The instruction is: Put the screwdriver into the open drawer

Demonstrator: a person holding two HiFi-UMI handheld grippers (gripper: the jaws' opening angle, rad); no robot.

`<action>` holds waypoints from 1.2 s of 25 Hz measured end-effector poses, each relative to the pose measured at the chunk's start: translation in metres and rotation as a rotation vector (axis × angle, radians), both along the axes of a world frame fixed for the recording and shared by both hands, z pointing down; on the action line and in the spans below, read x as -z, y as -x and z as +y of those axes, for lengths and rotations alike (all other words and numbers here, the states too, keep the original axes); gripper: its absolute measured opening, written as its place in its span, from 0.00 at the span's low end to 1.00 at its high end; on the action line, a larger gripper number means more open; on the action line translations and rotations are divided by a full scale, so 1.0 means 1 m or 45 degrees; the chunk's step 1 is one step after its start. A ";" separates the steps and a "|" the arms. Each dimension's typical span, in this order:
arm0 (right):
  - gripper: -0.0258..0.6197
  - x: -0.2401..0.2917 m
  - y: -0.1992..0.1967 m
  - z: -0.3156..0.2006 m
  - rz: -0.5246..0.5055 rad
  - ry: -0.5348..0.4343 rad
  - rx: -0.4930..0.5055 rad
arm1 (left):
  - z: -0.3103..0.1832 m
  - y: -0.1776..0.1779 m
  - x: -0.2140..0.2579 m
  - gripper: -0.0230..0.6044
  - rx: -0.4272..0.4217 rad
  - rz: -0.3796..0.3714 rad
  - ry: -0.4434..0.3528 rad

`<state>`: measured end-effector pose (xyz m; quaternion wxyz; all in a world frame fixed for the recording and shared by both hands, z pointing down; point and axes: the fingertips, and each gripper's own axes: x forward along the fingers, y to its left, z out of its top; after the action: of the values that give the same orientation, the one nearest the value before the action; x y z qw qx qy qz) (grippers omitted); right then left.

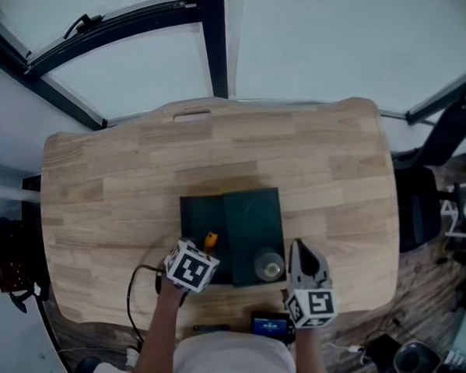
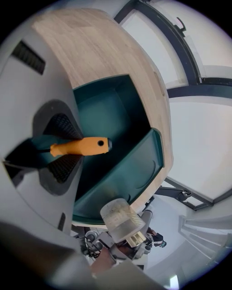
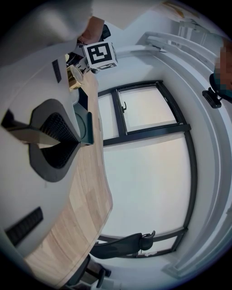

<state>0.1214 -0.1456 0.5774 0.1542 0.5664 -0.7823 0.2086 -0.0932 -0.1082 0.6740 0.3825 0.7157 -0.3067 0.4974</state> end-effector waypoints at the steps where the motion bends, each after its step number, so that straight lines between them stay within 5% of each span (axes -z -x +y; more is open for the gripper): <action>1: 0.03 0.000 -0.001 0.000 0.000 0.001 0.000 | 0.003 -0.002 -0.002 0.20 -0.006 -0.002 0.013; 30: 0.04 -0.014 -0.010 0.002 -0.032 0.053 -0.004 | 0.013 -0.021 -0.016 0.20 -0.135 -0.095 0.258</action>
<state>0.1318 -0.1439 0.5910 0.1556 0.5617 -0.7787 0.2322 -0.0717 -0.0949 0.6897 0.4143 0.6696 -0.2304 0.5718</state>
